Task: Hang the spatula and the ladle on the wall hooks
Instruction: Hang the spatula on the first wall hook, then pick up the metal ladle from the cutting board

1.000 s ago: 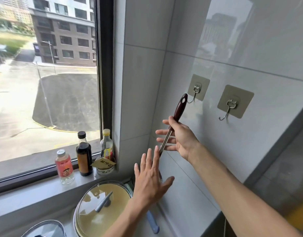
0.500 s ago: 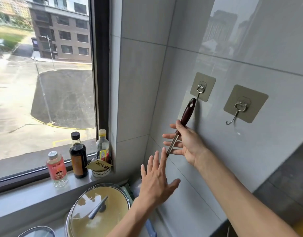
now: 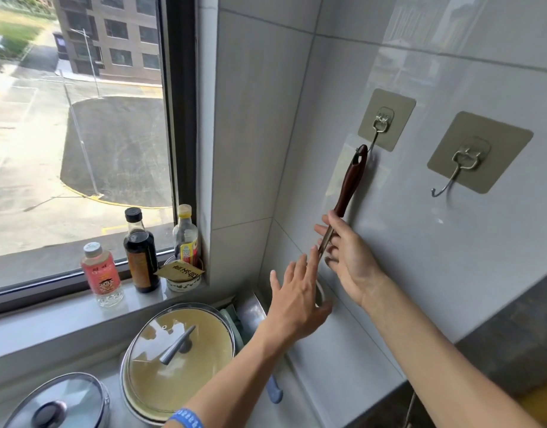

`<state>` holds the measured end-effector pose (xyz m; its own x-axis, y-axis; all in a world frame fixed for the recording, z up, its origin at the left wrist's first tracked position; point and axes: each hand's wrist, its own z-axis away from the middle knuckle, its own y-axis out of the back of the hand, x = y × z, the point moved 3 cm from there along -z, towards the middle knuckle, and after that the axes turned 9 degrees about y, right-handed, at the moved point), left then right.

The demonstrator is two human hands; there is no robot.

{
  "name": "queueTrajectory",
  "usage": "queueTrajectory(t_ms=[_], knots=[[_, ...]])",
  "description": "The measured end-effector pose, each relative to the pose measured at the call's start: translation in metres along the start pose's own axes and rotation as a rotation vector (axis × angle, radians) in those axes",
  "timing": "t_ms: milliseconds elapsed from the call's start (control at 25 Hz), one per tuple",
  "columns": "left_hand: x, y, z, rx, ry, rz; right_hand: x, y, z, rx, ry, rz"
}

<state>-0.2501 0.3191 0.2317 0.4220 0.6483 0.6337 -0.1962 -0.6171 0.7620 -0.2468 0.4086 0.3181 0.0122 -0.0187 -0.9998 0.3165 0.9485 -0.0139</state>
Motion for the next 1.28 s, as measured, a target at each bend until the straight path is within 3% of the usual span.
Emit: queueTrajectory(t_ms=[320,480,560,720,880,1000,1120,1280], knots=[[-0.002,-0.015,0.007,0.012,0.035,0.002,0.018,0.004,0.026,0.059,-0.008,-0.018],[-0.018,-0.007,0.049,0.038,0.105,0.087,0.052,0.022,0.068,0.106,-0.076,-0.146],[-0.045,-0.017,0.106,0.026,0.139,0.09,0.097,0.029,0.102,0.105,-0.164,-0.179],[-0.133,-0.064,0.262,-0.212,0.308,-0.178,0.233,0.021,0.184,0.157,-0.47,-0.03],[-0.203,-0.091,0.368,-0.384,0.419,-0.486,0.326,0.022,0.248,0.319,-0.489,0.19],[-0.234,-0.089,0.402,-0.457,0.562,-0.548,0.363,0.01,0.274,0.452,-0.564,-0.019],[-0.255,-0.091,0.424,-0.449,0.582,-0.57,0.378,-0.004,0.282,0.592,-0.629,-0.258],[-0.262,-0.094,0.442,-0.482,0.573,-0.402,0.372,-0.038,0.289,0.517,-0.696,-0.532]])
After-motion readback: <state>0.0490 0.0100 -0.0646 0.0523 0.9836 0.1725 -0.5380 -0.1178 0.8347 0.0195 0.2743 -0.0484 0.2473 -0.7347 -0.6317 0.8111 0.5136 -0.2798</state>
